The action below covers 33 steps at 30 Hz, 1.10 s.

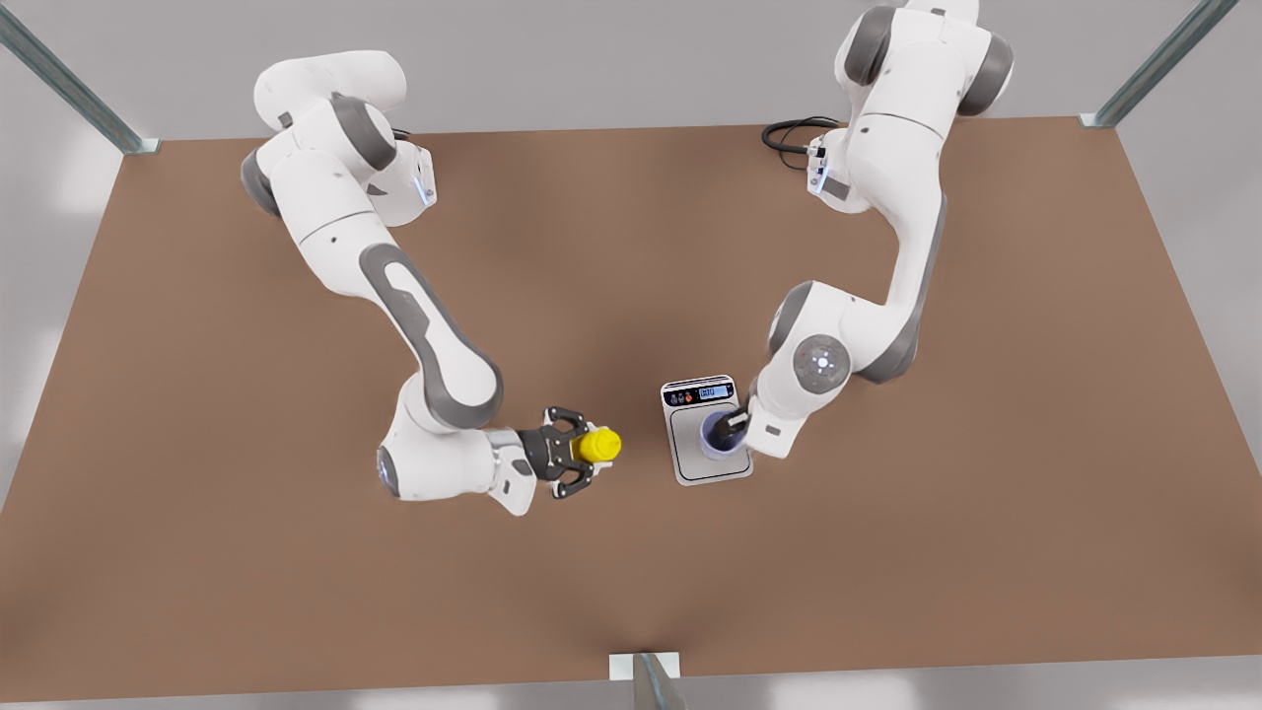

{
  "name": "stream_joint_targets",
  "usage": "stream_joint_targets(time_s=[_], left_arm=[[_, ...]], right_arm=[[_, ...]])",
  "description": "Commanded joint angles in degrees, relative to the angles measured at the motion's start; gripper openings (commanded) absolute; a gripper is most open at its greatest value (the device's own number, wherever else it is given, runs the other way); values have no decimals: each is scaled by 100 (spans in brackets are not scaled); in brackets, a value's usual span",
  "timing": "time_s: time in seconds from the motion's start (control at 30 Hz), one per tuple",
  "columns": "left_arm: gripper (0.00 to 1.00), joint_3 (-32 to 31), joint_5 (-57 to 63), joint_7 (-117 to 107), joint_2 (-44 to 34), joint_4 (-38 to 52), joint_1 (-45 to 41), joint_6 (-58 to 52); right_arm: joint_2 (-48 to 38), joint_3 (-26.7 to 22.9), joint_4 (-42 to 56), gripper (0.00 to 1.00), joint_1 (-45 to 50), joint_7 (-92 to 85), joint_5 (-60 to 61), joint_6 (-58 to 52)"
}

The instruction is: Move cup to the weight, pick up sauce bottle, pour sauce

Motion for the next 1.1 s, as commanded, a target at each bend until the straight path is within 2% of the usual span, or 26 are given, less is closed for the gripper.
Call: stream_joint_targets(time_s=[0.0, 0.07, 0.13, 0.2, 0.23, 0.27, 0.3, 0.43, 0.7, 0.73, 0.8, 0.83, 0.9, 1.07], left_arm=[[100, 13, -186, 13, -139, 73, 93, -203], [100, 4, -275, 645, -228, 1295, 981, -2013], [100, 4, 120, 2868, -228, 1708, 1711, -2586], [100, -5, 920, 3872, -192, 1735, 1799, -2340], [100, -5, 1070, 3872, -236, 1726, 1781, -2349], [100, -14, 1070, 3872, -710, 1499, 1860, -2375], [100, -14, 1070, 3854, -992, 1076, 1878, -2349], [100, -14, 1070, 3854, -904, 1067, 1895, -2208], [100, -14, 1070, 3854, -843, 1067, 1895, -2138], [100, -14, 1070, 3854, -825, 1067, 1895, -2138], [100, -14, 1070, 3854, -825, 1067, 1895, -2102], [100, -14, 1070, 3854, -825, 1067, 1895, -2102], [100, -14, 1070, 3845, -808, 1067, 1895, -2094], [100, -14, 1070, 3845, -808, 1067, 1895, -2094]], right_arm=[[0, -4, -4, 51, 59, 102, -19, 85], [26, -39, 400, 51, 393, 797, -546, 191], [35, -56, 514, 51, 631, 1096, -749, 357], [44, -407, 681, 51, 1026, 1701, -1100, 366], [44, -819, 681, 51, 1342, 1991, -1118, 366], [44, -1224, 681, 51, 1641, 2194, -1127, 358], [44, -1409, 681, 51, 1817, 2343, -1240, 340], [35, -1419, 681, 50, 2011, 2810, -2049, 278], [0, -1366, 681, 50, 2064, 2819, -2234, 217], [-17, -1060, 681, 50, 1714, 2539, -1945, -99], [-70, 487, 655, 50, 219, 1967, -1900, -398], [-53, 1086, 541, 50, -458, 1545, -1900, -503], [-26, 1903, 198, 50, -1504, 736, -1874, -653], [176, 2009, -531, 51, -2840, -2146, -837, -1277]])
